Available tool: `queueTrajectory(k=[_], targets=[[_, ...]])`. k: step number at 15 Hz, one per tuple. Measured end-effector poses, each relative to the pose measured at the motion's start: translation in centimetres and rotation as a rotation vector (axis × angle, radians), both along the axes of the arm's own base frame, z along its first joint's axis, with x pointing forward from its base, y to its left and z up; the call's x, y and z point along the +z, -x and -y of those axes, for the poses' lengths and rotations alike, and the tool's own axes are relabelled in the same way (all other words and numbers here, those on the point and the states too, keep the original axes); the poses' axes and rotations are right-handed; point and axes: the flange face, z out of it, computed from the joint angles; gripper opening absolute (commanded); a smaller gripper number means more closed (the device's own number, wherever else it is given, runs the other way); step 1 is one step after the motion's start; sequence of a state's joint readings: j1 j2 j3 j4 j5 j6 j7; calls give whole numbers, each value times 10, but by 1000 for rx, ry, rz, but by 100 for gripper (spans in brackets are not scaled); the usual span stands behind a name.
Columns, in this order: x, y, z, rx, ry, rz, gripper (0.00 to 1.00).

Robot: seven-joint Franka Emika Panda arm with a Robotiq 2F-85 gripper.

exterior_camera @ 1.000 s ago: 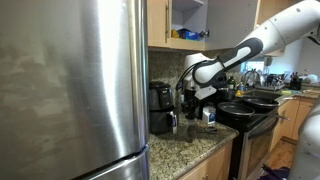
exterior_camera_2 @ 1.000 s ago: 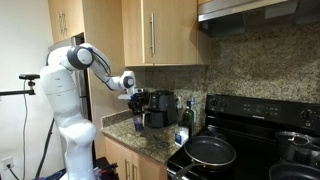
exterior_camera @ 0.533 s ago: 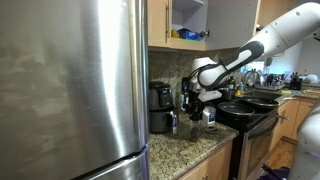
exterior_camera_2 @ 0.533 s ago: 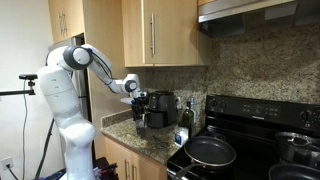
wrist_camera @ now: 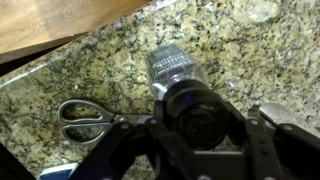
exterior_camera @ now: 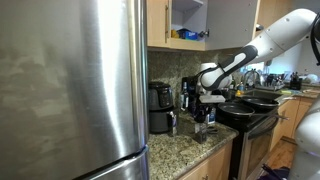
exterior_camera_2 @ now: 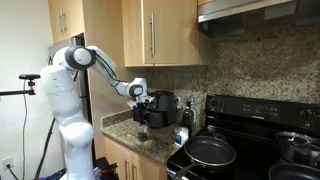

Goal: Move the object from the left to the right

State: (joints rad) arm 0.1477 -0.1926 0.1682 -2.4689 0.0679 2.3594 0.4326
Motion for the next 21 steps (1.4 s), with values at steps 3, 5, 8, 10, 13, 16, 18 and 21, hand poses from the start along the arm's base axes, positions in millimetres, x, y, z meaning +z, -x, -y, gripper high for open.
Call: queueTrajectory(k=[3, 5, 8, 10, 13, 16, 18, 21], targets=[[-3, -8, 8, -80, -64, 64, 33], [-4, -10, -2, -88, -74, 124, 33], [-4, -4, -26, -46, -56, 168, 33], [-4, 0, -38, -20, -43, 173, 84], [-14, 9, -44, -15, 20, 112, 100], [-13, 19, -42, -35, 152, 56, 100], [7, 22, -45, -31, 251, 67, 100], [57, 28, -61, 16, 373, 166, 100]])
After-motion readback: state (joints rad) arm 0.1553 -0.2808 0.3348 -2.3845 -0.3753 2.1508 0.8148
